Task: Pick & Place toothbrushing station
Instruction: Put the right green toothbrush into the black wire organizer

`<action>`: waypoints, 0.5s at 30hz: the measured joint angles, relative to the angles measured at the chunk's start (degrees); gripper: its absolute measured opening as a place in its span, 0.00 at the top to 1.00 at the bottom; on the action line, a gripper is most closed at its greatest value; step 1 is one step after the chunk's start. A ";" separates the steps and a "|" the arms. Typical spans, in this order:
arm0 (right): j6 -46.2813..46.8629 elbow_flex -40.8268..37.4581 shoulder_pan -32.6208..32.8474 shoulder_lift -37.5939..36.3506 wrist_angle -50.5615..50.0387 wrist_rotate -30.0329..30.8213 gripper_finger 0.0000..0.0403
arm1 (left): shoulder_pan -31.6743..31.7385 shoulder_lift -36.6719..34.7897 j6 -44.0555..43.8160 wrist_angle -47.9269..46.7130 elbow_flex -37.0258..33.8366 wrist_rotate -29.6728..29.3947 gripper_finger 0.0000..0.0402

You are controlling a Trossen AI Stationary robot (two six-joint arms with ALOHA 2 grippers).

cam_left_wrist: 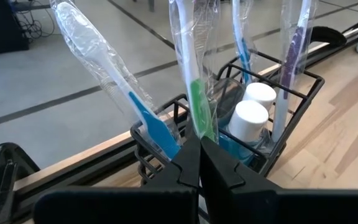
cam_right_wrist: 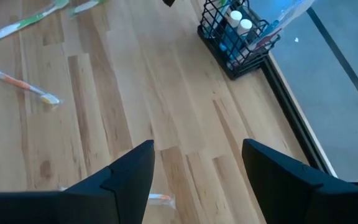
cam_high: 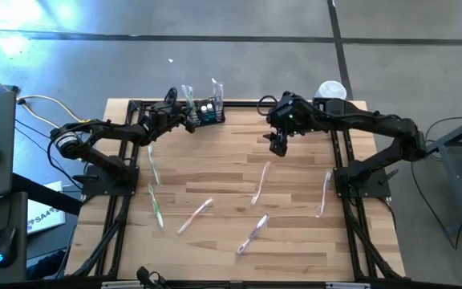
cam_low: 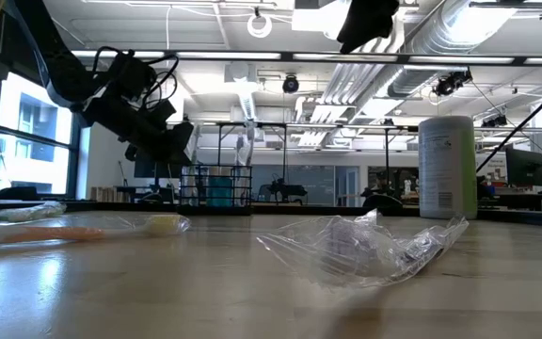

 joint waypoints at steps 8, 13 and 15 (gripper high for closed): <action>0.17 0.00 0.04 0.72 0.67 -1.18 0.41 | 0.00 0.05 0.00 -0.19 -0.02 0.56 1.00; 0.17 0.00 0.02 0.85 0.49 -1.42 0.41 | 0.00 0.09 0.00 -0.01 -0.07 0.66 0.96; 0.16 0.00 0.02 0.85 0.50 -1.44 0.41 | 0.00 0.09 -0.01 0.00 -0.07 0.73 0.92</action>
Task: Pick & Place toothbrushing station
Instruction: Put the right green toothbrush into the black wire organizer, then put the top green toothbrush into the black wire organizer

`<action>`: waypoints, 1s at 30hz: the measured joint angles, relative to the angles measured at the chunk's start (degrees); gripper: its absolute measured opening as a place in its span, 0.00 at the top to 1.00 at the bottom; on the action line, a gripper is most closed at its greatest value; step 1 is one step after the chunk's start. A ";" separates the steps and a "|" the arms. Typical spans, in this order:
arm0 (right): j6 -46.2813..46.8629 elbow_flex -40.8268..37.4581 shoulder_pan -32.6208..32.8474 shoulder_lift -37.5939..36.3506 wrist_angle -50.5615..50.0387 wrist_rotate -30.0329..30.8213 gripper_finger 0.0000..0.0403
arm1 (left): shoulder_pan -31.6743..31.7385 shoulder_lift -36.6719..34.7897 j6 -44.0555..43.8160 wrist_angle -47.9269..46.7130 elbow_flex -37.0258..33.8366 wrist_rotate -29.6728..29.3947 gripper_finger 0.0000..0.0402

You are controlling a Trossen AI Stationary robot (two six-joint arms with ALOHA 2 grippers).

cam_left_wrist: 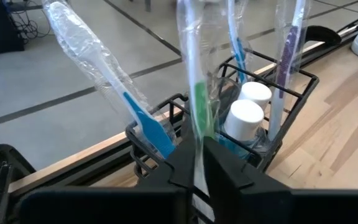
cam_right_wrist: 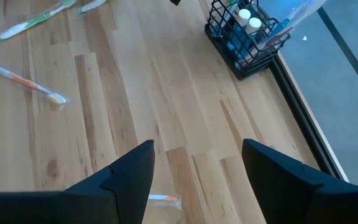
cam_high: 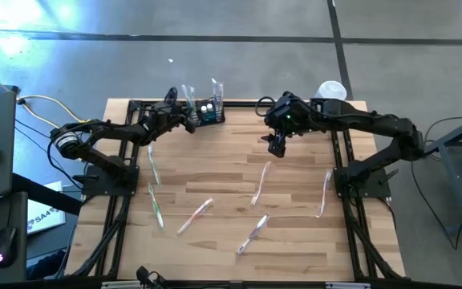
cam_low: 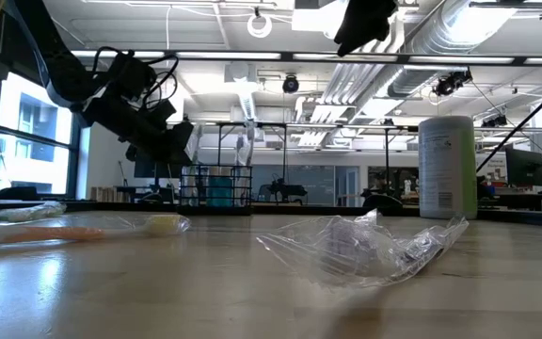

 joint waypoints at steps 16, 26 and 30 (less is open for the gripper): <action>0.01 0.00 0.02 0.00 -1.92 -0.26 0.41 | 0.00 -2.78 -2.57 4.60 -0.27 2.03 0.71; -0.16 0.00 0.02 0.00 -3.20 -0.26 0.41 | -0.02 -6.09 -6.04 5.02 -0.24 2.25 0.71; -0.19 0.00 0.00 0.00 -3.42 -0.24 0.41 | -0.02 -10.33 -5.90 5.17 -0.22 1.69 0.71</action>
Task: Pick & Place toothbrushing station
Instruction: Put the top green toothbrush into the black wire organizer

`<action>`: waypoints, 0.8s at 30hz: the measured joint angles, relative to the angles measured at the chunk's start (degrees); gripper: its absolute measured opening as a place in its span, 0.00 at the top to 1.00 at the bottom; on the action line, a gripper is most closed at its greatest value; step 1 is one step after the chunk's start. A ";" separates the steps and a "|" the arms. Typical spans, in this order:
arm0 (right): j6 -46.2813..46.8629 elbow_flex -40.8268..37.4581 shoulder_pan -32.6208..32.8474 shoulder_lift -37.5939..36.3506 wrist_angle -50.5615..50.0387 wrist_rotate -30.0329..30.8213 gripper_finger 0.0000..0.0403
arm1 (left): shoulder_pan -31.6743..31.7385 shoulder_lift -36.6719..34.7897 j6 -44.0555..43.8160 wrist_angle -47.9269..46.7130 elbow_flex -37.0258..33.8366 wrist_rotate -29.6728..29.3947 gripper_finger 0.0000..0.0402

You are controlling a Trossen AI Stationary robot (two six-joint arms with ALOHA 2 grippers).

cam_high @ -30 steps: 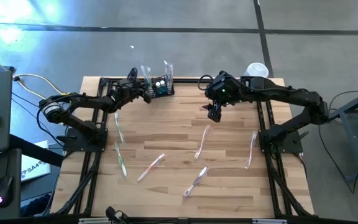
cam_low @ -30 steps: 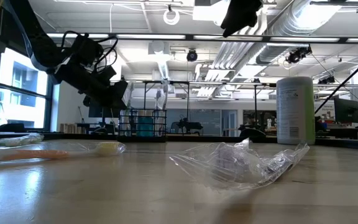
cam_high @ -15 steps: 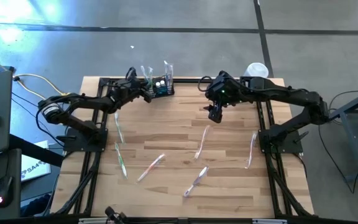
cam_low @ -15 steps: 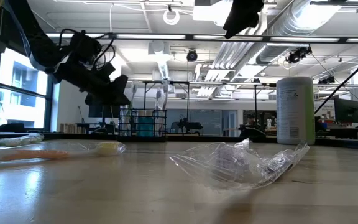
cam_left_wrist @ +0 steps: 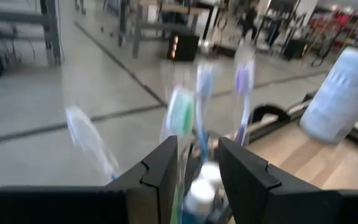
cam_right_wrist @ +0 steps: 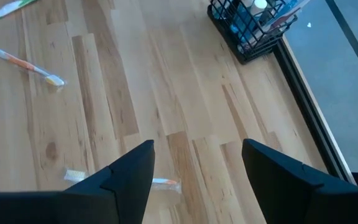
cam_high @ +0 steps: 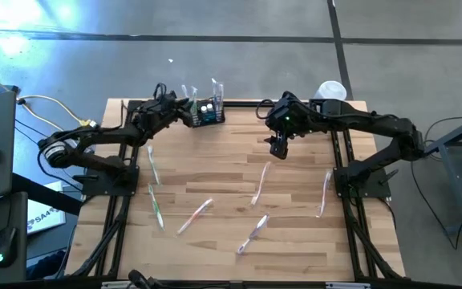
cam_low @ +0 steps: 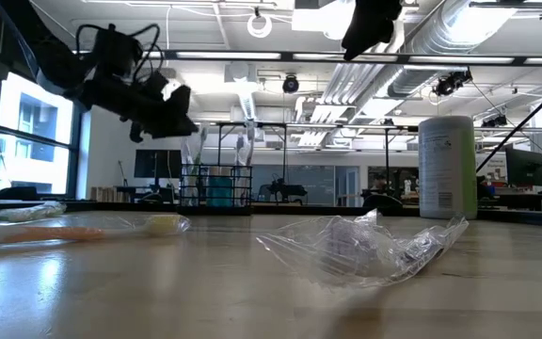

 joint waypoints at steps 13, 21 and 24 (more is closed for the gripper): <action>0.15 0.00 0.17 0.00 -1.05 0.04 0.41 | -4.97 -18.19 1.80 -13.46 0.13 -0.70 0.71; 1.24 0.00 0.17 0.00 -2.86 0.05 0.41 | -16.94 -18.71 1.42 -30.50 8.49 -6.20 0.71; 2.68 0.00 0.39 0.00 -3.41 -0.20 0.41 | -21.96 -17.13 2.84 -37.91 14.17 -9.55 0.71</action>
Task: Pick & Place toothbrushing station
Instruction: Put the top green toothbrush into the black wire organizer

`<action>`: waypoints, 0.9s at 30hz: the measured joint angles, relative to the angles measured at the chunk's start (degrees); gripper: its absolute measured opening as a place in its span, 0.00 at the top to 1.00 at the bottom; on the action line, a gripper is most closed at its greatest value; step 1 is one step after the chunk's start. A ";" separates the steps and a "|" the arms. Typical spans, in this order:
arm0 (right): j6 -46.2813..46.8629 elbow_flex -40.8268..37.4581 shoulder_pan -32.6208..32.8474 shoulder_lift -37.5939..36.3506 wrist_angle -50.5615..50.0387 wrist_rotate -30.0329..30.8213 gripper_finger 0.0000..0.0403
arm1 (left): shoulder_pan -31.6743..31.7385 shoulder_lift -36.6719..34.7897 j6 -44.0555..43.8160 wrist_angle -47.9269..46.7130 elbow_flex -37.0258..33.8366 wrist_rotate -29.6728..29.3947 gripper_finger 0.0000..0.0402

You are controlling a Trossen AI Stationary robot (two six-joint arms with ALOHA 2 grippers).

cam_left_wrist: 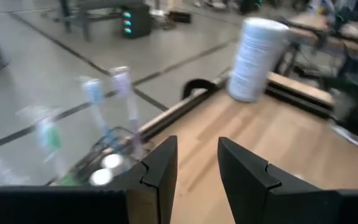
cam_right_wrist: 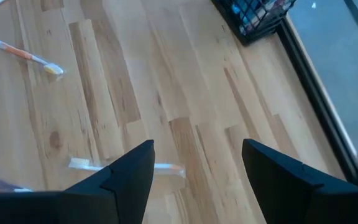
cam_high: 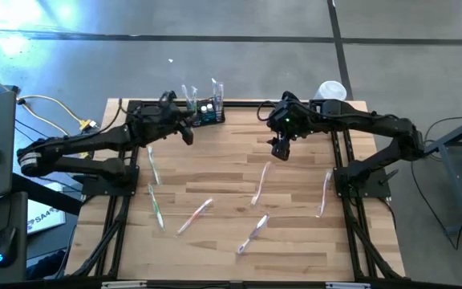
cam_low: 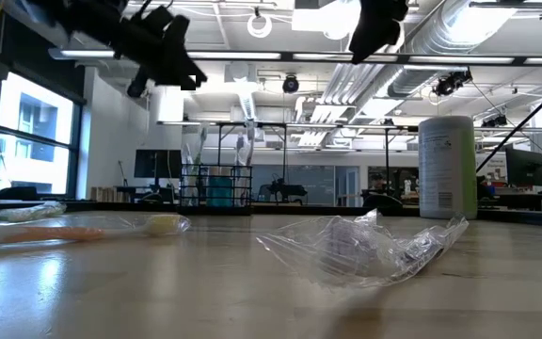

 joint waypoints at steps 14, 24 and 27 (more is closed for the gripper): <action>10.49 0.02 11.03 -4.40 -4.72 0.45 0.41 | -17.79 2.02 -4.61 -28.31 20.19 -4.10 0.71; 14.42 0.02 17.32 -3.91 -4.95 -0.17 0.41 | -25.22 3.81 -20.81 -39.66 20.02 -1.21 0.71; 15.42 0.02 19.59 -3.91 -3.53 -0.18 0.41 | -27.12 4.78 -22.06 -40.97 20.04 -1.13 0.71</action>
